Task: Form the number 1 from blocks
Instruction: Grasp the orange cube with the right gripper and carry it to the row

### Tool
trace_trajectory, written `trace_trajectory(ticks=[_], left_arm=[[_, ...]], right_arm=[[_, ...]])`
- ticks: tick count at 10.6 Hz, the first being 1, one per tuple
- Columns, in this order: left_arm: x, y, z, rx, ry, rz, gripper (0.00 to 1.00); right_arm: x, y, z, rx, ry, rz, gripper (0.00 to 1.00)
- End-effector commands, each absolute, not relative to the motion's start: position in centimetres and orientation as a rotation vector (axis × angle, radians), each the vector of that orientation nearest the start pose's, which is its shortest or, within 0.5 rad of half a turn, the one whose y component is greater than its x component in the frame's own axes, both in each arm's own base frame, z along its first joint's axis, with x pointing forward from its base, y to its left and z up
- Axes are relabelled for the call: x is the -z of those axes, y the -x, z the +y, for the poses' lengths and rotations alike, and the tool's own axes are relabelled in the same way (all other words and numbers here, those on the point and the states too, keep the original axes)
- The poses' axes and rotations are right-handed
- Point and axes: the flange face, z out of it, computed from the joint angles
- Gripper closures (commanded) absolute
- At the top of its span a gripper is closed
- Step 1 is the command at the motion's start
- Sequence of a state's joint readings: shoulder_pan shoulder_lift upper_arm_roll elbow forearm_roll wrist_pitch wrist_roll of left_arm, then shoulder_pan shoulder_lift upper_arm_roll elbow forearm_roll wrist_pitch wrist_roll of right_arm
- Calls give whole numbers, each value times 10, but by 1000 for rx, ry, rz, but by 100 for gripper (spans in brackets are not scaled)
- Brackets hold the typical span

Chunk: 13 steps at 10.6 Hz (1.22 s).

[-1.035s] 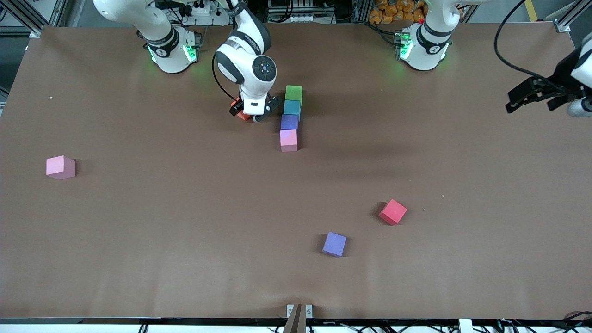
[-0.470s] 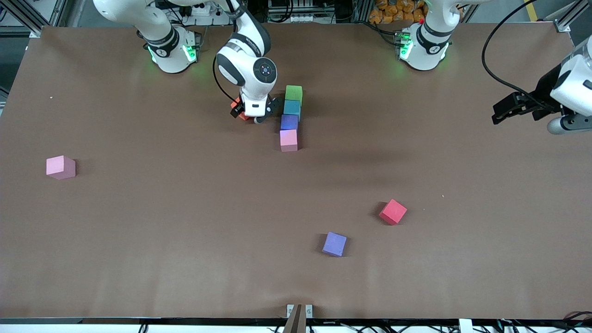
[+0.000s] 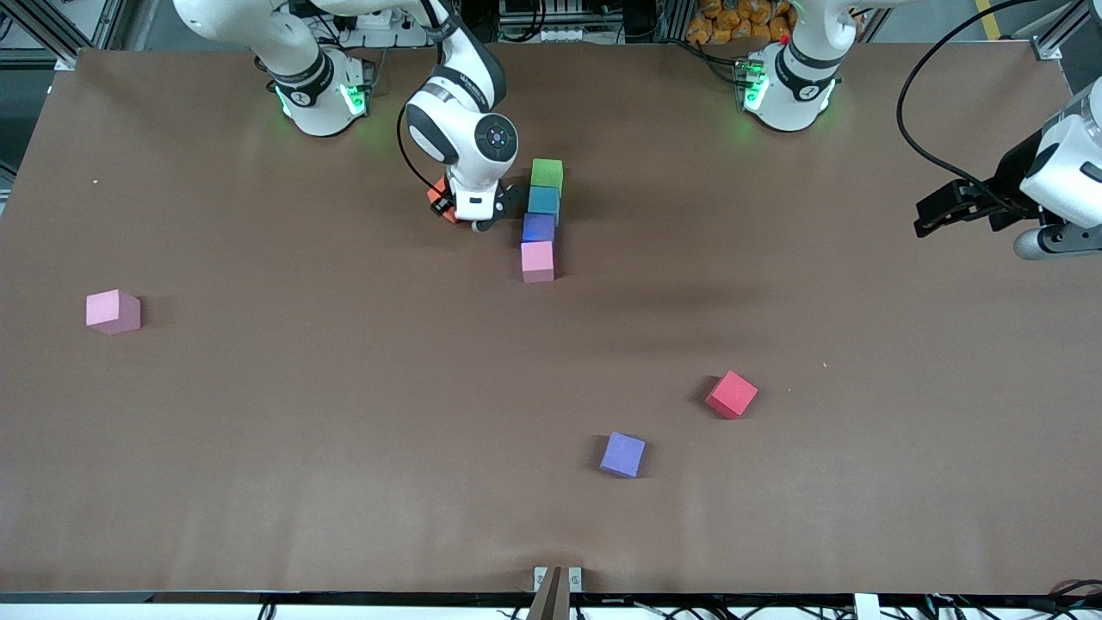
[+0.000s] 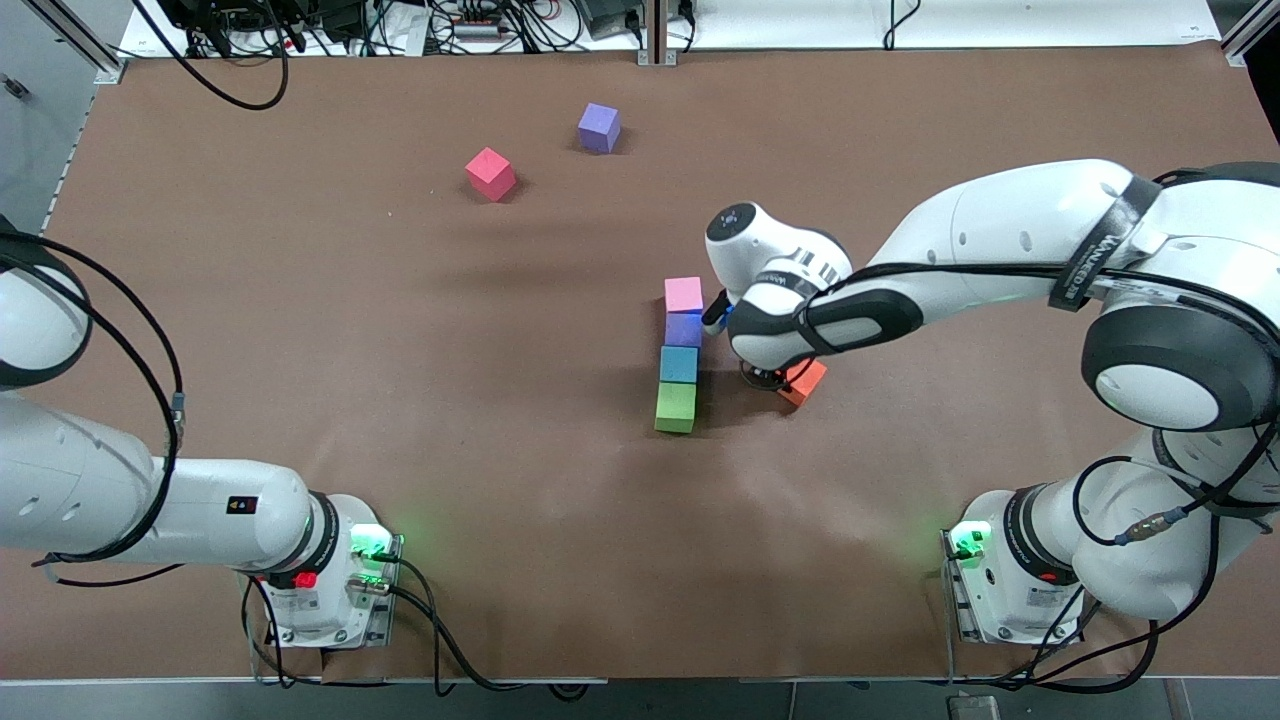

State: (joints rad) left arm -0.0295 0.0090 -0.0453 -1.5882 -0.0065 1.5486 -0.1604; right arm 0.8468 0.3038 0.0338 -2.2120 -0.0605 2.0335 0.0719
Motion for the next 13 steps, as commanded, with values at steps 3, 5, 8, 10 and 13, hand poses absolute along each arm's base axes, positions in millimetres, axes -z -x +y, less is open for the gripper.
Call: trace_trajectory(ticks=[3, 5, 8, 10, 13], left_arm=[[-614, -555, -49, -65, 3127, -74, 0], [-613, -555, -49, -68, 3127, -74, 0], [-610, -557, -51, -77, 3126, -77, 0], [-608, -558, -49, -82, 3126, -79, 0], [-608, -558, -48, -80, 3126, -81, 0]], right_arm=[[-330, -378, 398, -704, 3054, -1137, 100], [-355, -409, 398, -608, 3131, -904, 100], [-366, -467, 405, -539, 3133, -506, 100], [-358, -489, 419, -505, 3152, -355, 100], [-336, -522, 439, -448, 3162, -197, 100]])
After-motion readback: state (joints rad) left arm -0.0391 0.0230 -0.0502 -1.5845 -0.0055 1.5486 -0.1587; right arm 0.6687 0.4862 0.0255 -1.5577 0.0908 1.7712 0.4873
